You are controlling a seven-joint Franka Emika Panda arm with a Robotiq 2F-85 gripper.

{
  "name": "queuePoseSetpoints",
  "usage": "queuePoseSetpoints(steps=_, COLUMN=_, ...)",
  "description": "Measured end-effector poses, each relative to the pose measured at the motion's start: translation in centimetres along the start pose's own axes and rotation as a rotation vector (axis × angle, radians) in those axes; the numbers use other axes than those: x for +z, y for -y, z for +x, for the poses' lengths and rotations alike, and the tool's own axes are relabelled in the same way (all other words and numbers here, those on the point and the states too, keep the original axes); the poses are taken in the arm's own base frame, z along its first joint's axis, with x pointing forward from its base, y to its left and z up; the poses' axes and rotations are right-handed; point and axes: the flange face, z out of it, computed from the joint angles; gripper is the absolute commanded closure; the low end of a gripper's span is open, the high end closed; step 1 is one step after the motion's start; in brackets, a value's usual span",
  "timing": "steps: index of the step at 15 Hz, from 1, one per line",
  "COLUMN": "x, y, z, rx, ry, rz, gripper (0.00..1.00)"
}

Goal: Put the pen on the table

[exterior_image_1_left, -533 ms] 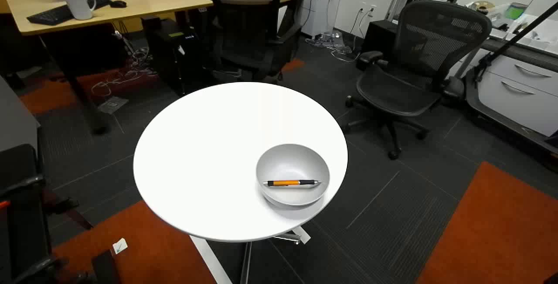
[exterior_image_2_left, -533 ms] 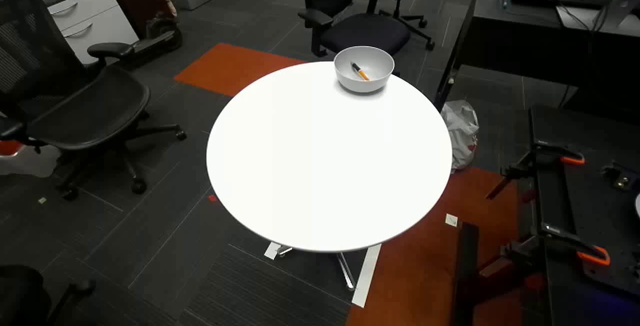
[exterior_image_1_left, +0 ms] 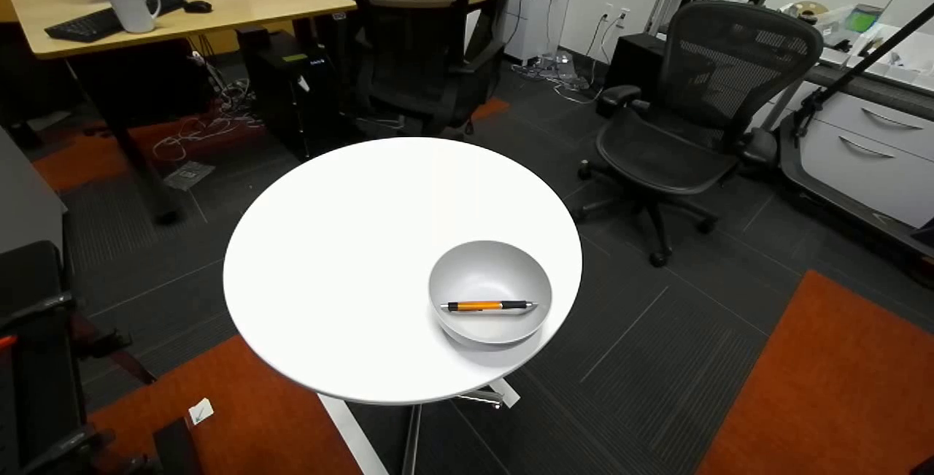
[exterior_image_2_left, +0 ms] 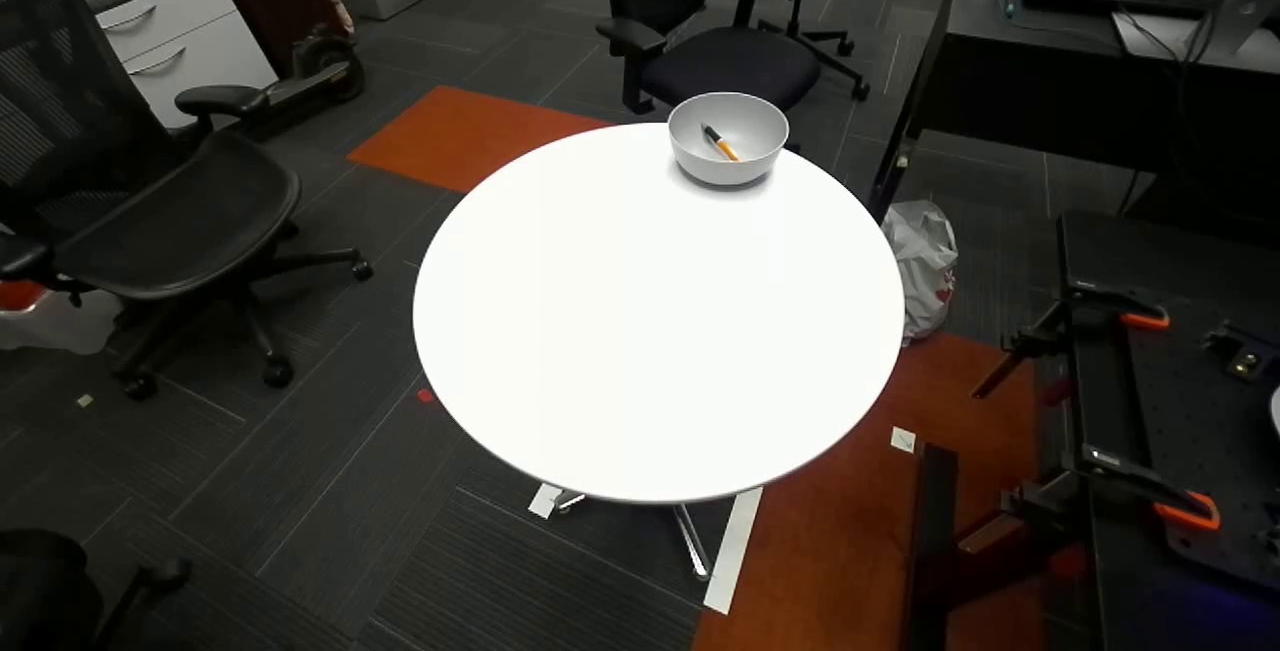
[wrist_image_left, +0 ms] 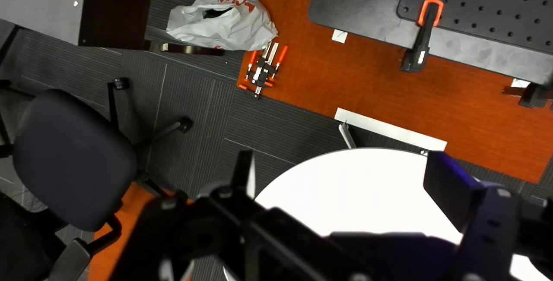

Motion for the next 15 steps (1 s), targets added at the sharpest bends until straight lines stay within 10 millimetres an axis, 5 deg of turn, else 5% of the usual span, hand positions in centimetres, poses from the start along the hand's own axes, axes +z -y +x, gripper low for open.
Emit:
queuePoseSetpoints(steps=5, x=1.6, y=-1.1, z=2.6, rx=0.013, ry=-0.060, rz=-0.003, gripper=0.00)
queuePoseSetpoints(steps=15, x=7.8, y=-4.3, z=13.1, rx=0.156, ry=-0.176, rz=0.085, gripper=0.00)
